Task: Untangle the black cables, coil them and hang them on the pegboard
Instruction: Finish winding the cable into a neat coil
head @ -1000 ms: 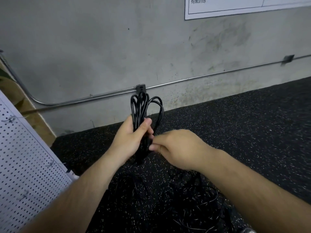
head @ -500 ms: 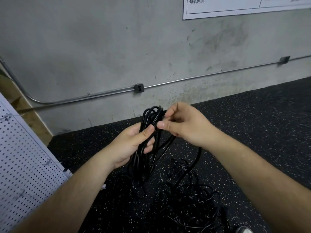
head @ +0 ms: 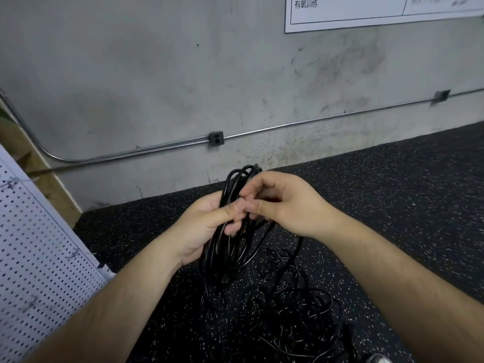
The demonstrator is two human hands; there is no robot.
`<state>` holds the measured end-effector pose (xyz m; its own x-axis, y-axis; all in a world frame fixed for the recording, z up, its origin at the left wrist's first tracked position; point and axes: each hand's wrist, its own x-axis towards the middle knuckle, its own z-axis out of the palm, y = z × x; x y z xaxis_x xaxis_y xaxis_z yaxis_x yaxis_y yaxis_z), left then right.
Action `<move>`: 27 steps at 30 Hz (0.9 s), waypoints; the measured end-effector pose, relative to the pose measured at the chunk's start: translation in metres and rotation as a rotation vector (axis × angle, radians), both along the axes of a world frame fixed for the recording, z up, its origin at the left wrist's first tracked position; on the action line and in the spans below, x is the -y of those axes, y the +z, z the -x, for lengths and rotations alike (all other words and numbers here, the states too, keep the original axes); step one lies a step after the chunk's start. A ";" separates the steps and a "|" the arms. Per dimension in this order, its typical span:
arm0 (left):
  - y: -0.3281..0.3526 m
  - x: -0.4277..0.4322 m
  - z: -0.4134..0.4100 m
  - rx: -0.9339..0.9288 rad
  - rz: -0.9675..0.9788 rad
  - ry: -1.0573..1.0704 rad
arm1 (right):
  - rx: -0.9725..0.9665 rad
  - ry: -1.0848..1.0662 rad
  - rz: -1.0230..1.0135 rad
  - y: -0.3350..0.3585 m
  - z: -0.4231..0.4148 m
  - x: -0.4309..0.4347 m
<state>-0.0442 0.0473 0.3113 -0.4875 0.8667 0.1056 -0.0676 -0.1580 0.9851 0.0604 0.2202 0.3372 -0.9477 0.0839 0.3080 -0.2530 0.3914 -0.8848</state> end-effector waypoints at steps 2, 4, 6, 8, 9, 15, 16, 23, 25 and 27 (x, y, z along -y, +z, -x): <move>0.001 0.001 0.008 0.079 -0.058 0.076 | -0.033 -0.042 0.039 -0.001 -0.002 -0.006; 0.007 0.007 0.018 0.156 -0.145 0.149 | -0.036 -0.140 0.079 -0.008 -0.003 -0.012; 0.014 0.013 0.027 0.191 -0.216 0.204 | 0.024 -0.183 0.229 -0.017 -0.005 -0.013; 0.019 0.018 0.033 0.195 -0.250 0.266 | 0.161 -0.122 0.375 -0.030 -0.006 -0.012; 0.020 0.018 0.035 0.196 -0.259 0.296 | 0.241 -0.071 0.407 -0.037 -0.007 -0.010; 0.019 0.029 0.043 0.096 -0.189 0.370 | 0.250 -0.147 0.257 -0.055 -0.001 0.006; 0.018 0.030 0.043 0.063 -0.143 0.360 | 0.186 -0.204 0.199 -0.051 0.000 0.008; 0.008 0.014 0.021 0.073 0.025 0.252 | -0.090 -0.382 -0.130 -0.033 0.007 0.018; 0.005 0.008 0.011 0.112 -0.002 0.243 | -0.155 -0.460 -0.121 -0.034 0.011 0.024; 0.007 0.003 0.005 0.190 -0.086 0.238 | -0.180 -0.525 -0.039 -0.035 0.015 0.029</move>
